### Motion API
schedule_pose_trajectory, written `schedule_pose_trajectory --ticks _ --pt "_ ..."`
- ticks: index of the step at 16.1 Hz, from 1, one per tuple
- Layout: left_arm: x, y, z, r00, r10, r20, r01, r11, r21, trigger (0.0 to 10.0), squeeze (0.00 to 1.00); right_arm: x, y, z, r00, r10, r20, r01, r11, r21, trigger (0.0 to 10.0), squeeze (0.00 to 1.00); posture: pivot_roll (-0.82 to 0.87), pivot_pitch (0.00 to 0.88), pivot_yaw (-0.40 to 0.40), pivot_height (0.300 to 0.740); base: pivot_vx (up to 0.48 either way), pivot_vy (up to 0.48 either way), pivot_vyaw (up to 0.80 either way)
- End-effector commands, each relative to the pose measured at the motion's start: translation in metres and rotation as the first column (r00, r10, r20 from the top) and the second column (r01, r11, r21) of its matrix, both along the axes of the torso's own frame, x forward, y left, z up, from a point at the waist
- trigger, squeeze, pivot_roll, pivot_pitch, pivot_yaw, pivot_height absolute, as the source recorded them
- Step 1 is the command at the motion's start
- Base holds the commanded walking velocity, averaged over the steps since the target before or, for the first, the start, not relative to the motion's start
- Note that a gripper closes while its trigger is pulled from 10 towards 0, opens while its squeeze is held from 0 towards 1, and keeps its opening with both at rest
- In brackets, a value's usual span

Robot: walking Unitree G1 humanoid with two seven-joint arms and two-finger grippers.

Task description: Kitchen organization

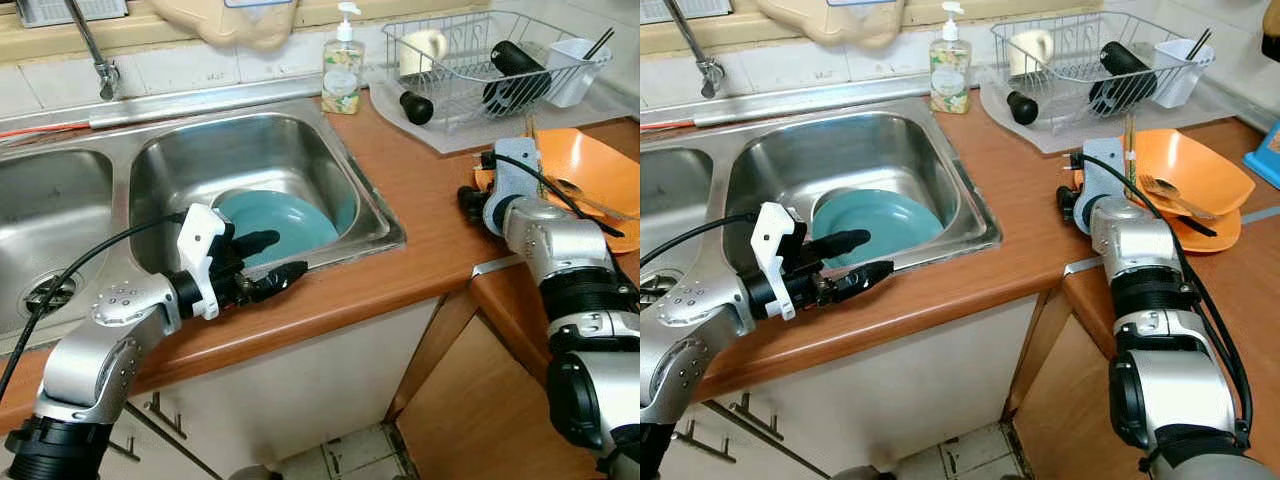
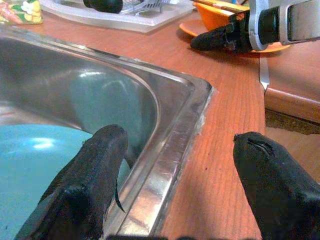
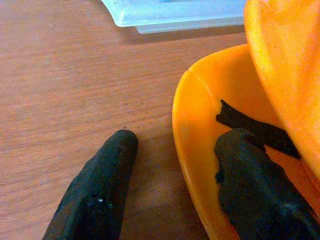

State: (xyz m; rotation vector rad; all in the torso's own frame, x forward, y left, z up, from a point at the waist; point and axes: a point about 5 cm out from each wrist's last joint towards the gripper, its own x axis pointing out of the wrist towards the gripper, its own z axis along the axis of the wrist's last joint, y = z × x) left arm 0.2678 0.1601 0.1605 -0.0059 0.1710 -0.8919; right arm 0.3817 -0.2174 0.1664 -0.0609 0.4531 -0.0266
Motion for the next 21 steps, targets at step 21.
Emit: schedule_pose_trajectory --ticks 21 --pt "0.000 0.005 0.001 1.000 0.017 0.006 -0.017 1.000 0.019 10.0 0.00 -0.045 0.132 -0.004 0.857 0.513 -0.057 -0.481 0.834 0.271 10.0 0.00 -0.06 0.000 0.042 0.740 0.000 0.000 0.00"
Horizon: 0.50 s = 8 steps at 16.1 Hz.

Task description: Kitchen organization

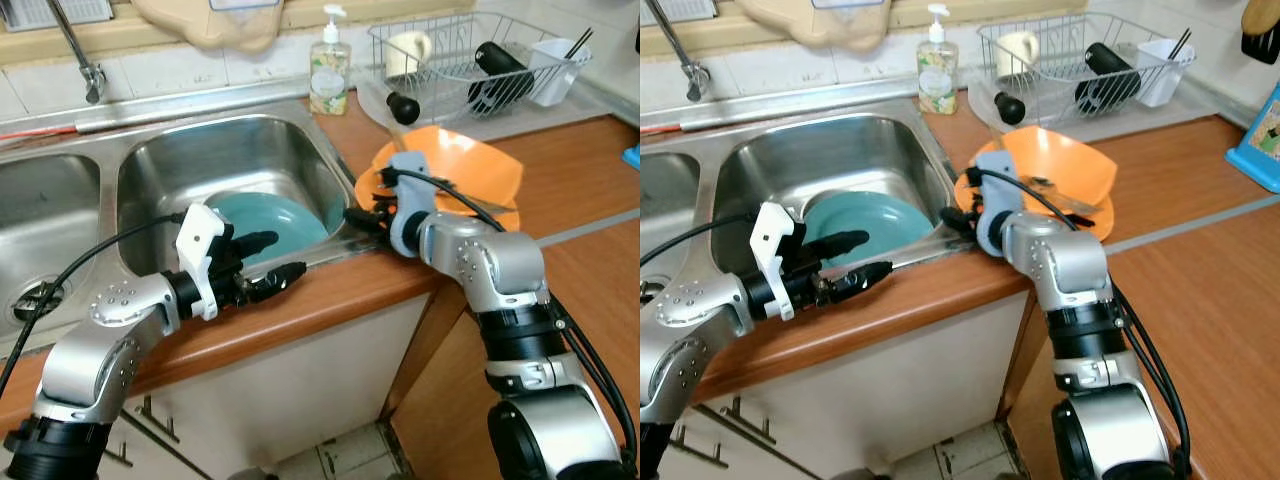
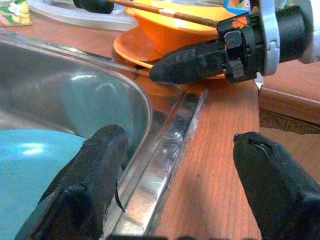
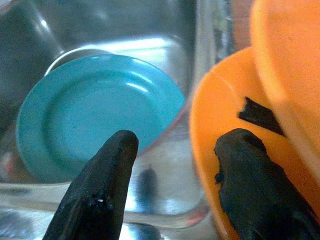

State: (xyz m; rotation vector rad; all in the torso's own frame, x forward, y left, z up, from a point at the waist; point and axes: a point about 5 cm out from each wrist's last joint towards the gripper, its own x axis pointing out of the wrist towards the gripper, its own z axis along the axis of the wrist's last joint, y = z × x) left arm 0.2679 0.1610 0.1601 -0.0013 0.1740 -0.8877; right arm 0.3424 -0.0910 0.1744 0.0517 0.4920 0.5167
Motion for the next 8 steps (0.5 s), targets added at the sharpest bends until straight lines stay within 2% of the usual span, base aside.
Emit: schedule_pose_trajectory --ticks 1,3,6,8 --pt "0.000 0.004 0.002 1.000 0.014 0.007 -0.014 1.000 0.014 10.0 0.00 -0.007 0.007 -0.010 0.997 0.046 -0.061 -0.045 0.999 0.014 10.0 0.00 -0.06 0.000 0.043 0.740 0.000 0.000 0.00" --pt "0.000 0.004 0.002 1.000 0.018 0.010 -0.019 1.000 0.006 10.0 0.00 -0.013 0.013 0.001 0.994 0.106 -0.020 -0.105 0.994 0.040 10.0 0.00 -0.06 0.000 0.043 0.740 0.000 0.000 0.00" --pt "0.001 0.003 0.003 1.000 0.020 0.011 -0.020 1.000 0.000 10.0 0.00 -0.015 0.014 0.008 0.992 0.124 0.009 -0.124 0.991 0.052 10.0 0.00 -0.06 0.000 0.046 0.740 0.000 0.000 0.00" --pt "0.002 0.002 0.003 1.000 0.019 0.011 -0.019 1.000 -0.002 10.0 0.00 -0.016 0.011 0.025 0.987 0.128 0.096 -0.133 0.990 0.047 10.0 0.00 -0.07 0.000 0.051 0.740 0.000 0.000 0.00"
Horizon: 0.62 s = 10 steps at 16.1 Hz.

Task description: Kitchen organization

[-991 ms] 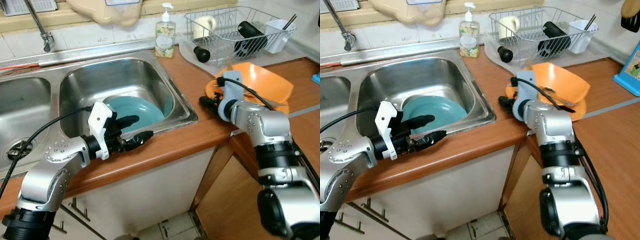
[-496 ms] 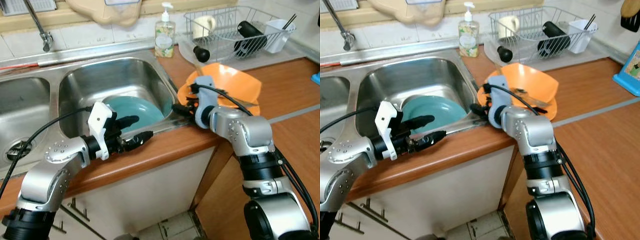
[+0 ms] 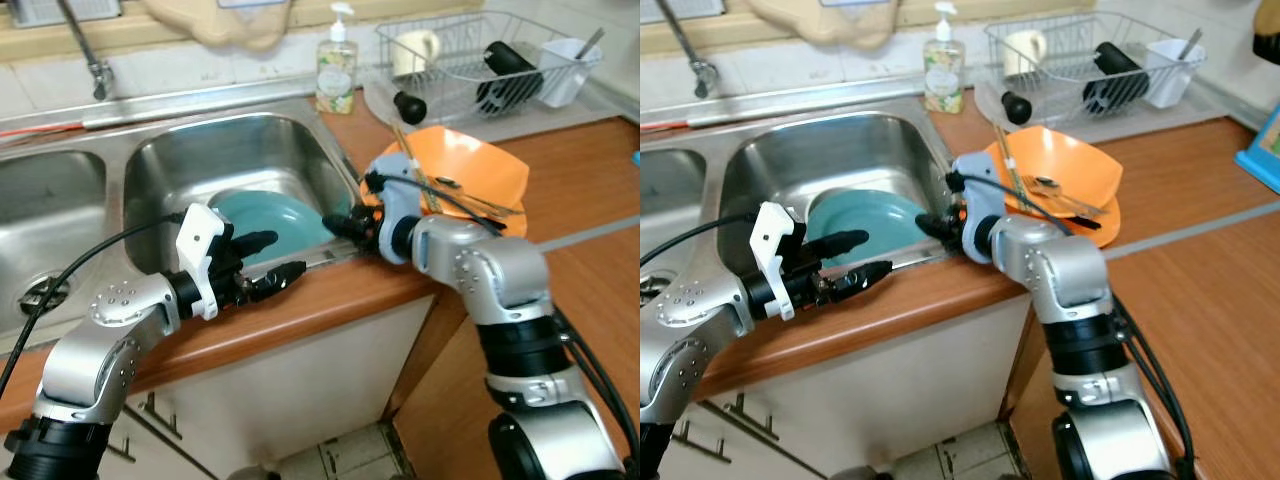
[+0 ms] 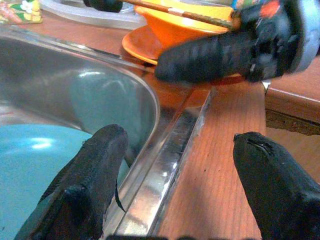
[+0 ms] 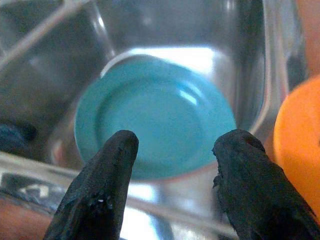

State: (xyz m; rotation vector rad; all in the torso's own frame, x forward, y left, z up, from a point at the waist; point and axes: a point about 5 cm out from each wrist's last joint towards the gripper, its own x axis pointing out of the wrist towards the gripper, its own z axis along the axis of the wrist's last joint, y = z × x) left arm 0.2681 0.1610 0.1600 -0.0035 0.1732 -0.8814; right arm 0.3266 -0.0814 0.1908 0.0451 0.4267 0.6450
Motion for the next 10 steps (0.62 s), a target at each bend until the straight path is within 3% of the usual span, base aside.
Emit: schedule_pose_trajectory --ticks 1,3,4,5,7,9,10 --pt "0.002 0.002 0.003 1.000 0.012 0.011 -0.012 1.000 -0.001 10.0 0.00 0.000 0.000 0.012 0.999 0.010 0.048 -0.011 1.000 0.018 10.0 0.00 -0.07 0.000 0.051 0.740 0.000 0.000 0.00" --pt "0.002 0.001 0.003 1.000 0.010 0.014 -0.010 1.000 -0.003 10.0 0.00 0.002 -0.005 0.037 0.987 -0.010 0.159 0.003 0.999 0.043 10.0 0.00 -0.07 0.000 0.053 0.740 0.000 0.000 0.00" --pt "0.003 0.000 0.004 1.000 0.010 0.016 -0.010 1.000 -0.004 10.0 0.00 0.004 -0.009 0.048 0.978 -0.038 0.204 0.027 0.998 0.056 10.0 0.75 -0.07 0.000 0.053 0.740 0.000 0.000 0.00" --pt "0.003 -0.001 0.004 1.000 0.009 0.018 -0.009 1.000 -0.006 10.0 0.00 0.006 -0.014 0.056 0.971 -0.067 0.230 0.054 0.997 0.063 10.0 1.00 -0.07 0.000 0.051 0.740 0.000 0.000 0.00" --pt "0.002 -0.003 0.004 1.000 0.005 0.020 -0.005 1.000 -0.008 10.0 0.00 0.011 -0.023 0.066 0.959 -0.110 0.262 0.105 0.994 0.033 10.0 1.00 -0.08 0.000 0.048 0.740 0.000 0.000 0.00" --pt "0.000 -0.008 0.006 1.000 -0.006 0.027 0.006 1.000 -0.011 10.0 0.00 0.019 -0.043 0.075 0.934 -0.193 0.301 0.210 0.977 -0.025 10.0 1.00 -0.08 0.000 0.047 0.740 0.000 0.000 0.00" --pt "0.000 -0.009 0.007 0.999 -0.012 0.033 0.013 1.000 -0.008 10.0 0.00 0.021 -0.049 0.076 0.928 -0.213 0.306 0.238 0.970 -0.044 10.0 0.93 -0.08 0.000 0.047 0.740 0.000 0.000 0.00"
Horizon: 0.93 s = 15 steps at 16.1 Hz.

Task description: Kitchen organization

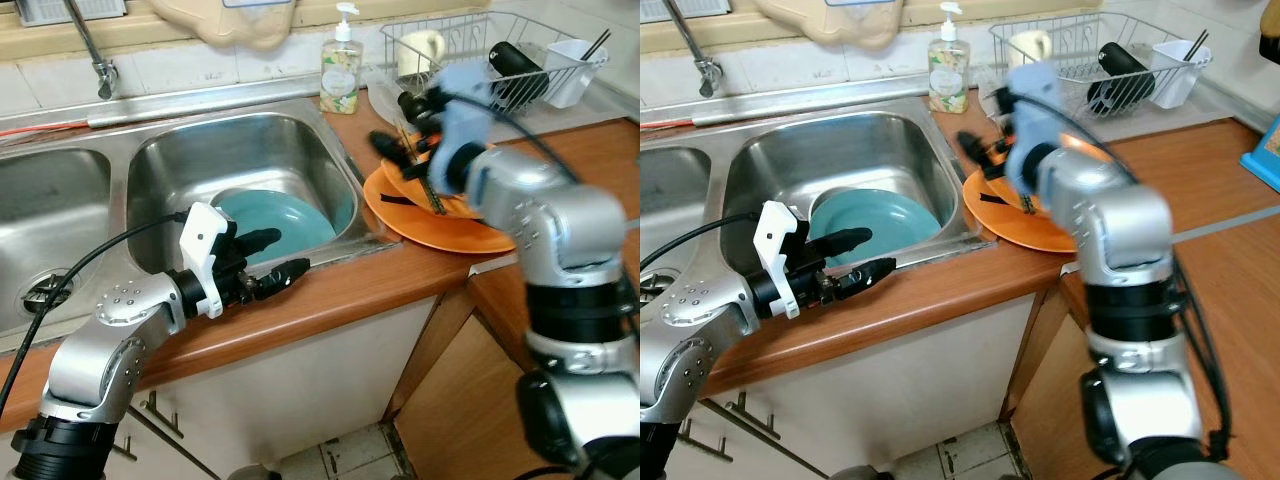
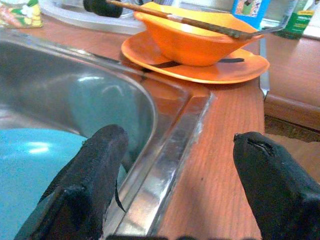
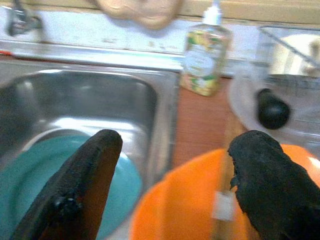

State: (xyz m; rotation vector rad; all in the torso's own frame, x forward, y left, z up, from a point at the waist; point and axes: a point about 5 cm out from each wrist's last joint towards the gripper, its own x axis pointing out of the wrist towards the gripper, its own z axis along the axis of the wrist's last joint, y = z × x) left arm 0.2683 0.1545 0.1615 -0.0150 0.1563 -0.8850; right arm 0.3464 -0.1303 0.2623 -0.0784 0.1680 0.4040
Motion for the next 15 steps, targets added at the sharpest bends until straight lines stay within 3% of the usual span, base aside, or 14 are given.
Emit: schedule_pose_trajectory --ticks 1,2,3,7,8,9,10,12,15 --pt "-0.001 -0.005 0.006 0.999 -0.022 0.027 0.022 1.000 0.017 10.0 0.00 0.003 -0.006 0.005 0.999 -0.031 0.010 0.031 1.000 -0.003 10.0 0.42 -0.08 0.000 0.045 0.740 0.000 0.000 0.00" --pt "-0.001 -0.005 0.006 0.999 -0.022 0.027 0.022 1.000 0.017 10.0 0.00 0.003 -0.006 0.005 0.999 -0.031 0.010 0.031 1.000 -0.003 10.0 0.42 -0.08 0.000 0.045 0.740 0.000 0.000 0.00" --pt "-0.003 -0.011 0.008 0.998 -0.047 0.037 0.046 0.999 0.028 10.0 0.00 0.009 -0.020 0.004 0.995 -0.100 -0.030 0.100 0.995 -0.016 10.0 0.00 -0.08 0.000 0.044 0.740 0.000 0.000 0.00" --pt "-0.005 -0.017 0.010 0.996 -0.071 0.048 0.069 0.997 0.039 10.0 0.00 0.017 -0.035 -0.006 0.976 -0.154 -0.153 0.152 0.988 -0.026 10.0 0.00 -0.08 0.000 0.038 0.740 0.000 0.000 0.00" --pt "-0.006 -0.017 0.010 0.996 -0.072 0.048 0.070 0.997 0.038 10.0 0.00 0.018 -0.036 -0.010 0.972 -0.147 -0.184 0.148 0.989 -0.004 5.1 0.00 -0.08 0.000 0.036 0.740 0.000 0.000 0.00" --pt "-0.006 -0.017 0.010 0.996 -0.073 0.048 0.071 0.997 0.038 10.0 0.00 0.019 -0.035 -0.011 0.970 -0.138 -0.199 0.143 0.990 0.011 4.7 0.00 -0.08 0.000 0.036 0.740 0.000 0.000 0.00" --pt "-0.006 -0.018 0.009 0.996 -0.076 0.046 0.074 0.996 0.039 10.0 0.00 0.020 -0.036 -0.017 0.965 -0.121 -0.234 0.130 0.991 0.024 0.5 0.00 -0.07 0.000 0.034 0.740 0.000 0.000 0.00" --pt "-0.007 -0.018 0.009 0.996 -0.077 0.044 0.075 0.996 0.041 10.0 0.00 0.021 -0.035 -0.021 0.960 -0.115 -0.256 0.124 0.992 0.017 0.0 0.00 -0.07 0.000 0.032 0.740 0.000 0.000 0.00" --pt "-0.008 -0.020 0.009 0.996 -0.080 0.042 0.079 0.996 0.041 10.0 0.00 0.024 -0.034 -0.026 0.950 -0.097 -0.298 0.111 0.993 0.032 0.0 0.00 -0.07 0.000 0.031 0.740 0.000 0.000 0.00"
